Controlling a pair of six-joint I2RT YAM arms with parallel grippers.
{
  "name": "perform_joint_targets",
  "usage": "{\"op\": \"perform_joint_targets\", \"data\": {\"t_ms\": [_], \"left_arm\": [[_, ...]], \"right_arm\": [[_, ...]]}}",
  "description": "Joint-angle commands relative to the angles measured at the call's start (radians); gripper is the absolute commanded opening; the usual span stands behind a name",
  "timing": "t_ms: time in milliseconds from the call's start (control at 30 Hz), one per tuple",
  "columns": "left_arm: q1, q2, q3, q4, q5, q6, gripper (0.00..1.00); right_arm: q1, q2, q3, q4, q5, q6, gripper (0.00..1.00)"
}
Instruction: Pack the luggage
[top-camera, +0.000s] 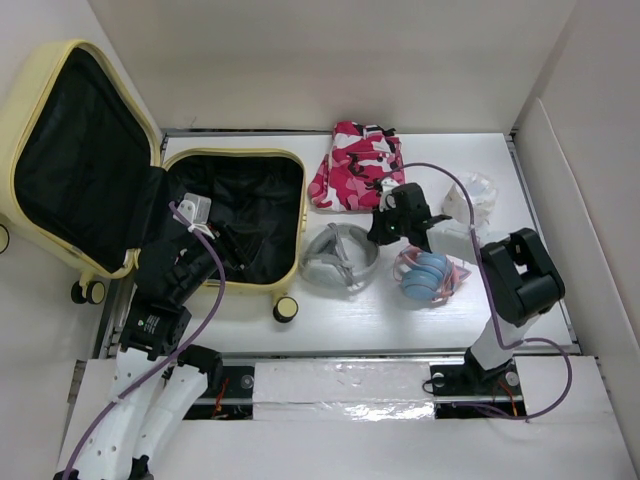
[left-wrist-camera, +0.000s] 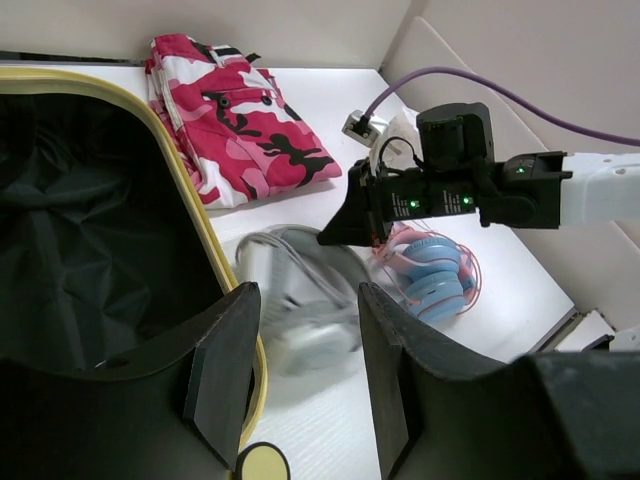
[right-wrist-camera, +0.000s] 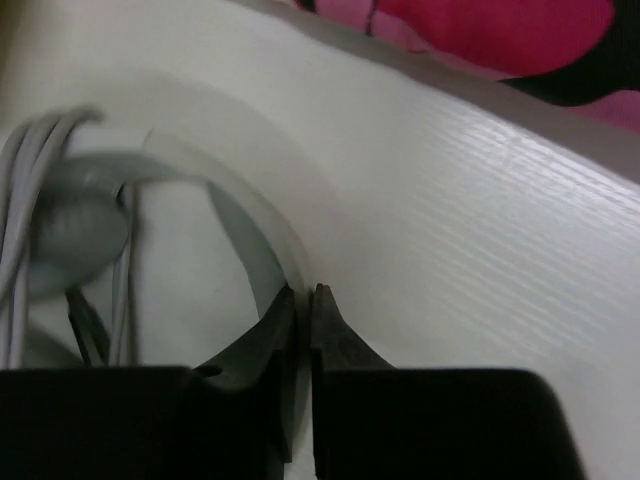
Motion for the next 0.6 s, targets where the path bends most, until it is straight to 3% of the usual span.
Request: {"op": "perform_joint_targets", "data": {"t_ms": [0, 100, 367, 567], "left_arm": [[-0.004, 0.001, 0.010, 0.027, -0.020, 0.005, 0.41], [-0.004, 0.003, 0.002, 0.029, -0.012, 0.002, 0.44], [-0.004, -0.009, 0.006, 0.023, -0.035, -0.004, 0.46], [-0.004, -0.009, 0.026, -0.011, -0.144, -0.021, 0.47]], "right_arm": [[0.011, -0.011, 0.016, 0.030, -0.009, 0.002, 0.00], [0.011, -0.121, -0.020, 0.051, 0.026, 0.006, 0.00], [0.020, -0.455, -0.038, -0.110, 0.072, 0.002, 0.00], [0.020, -0.643, 0.058, -0.200, 0.132, -0.008, 0.00]]}}
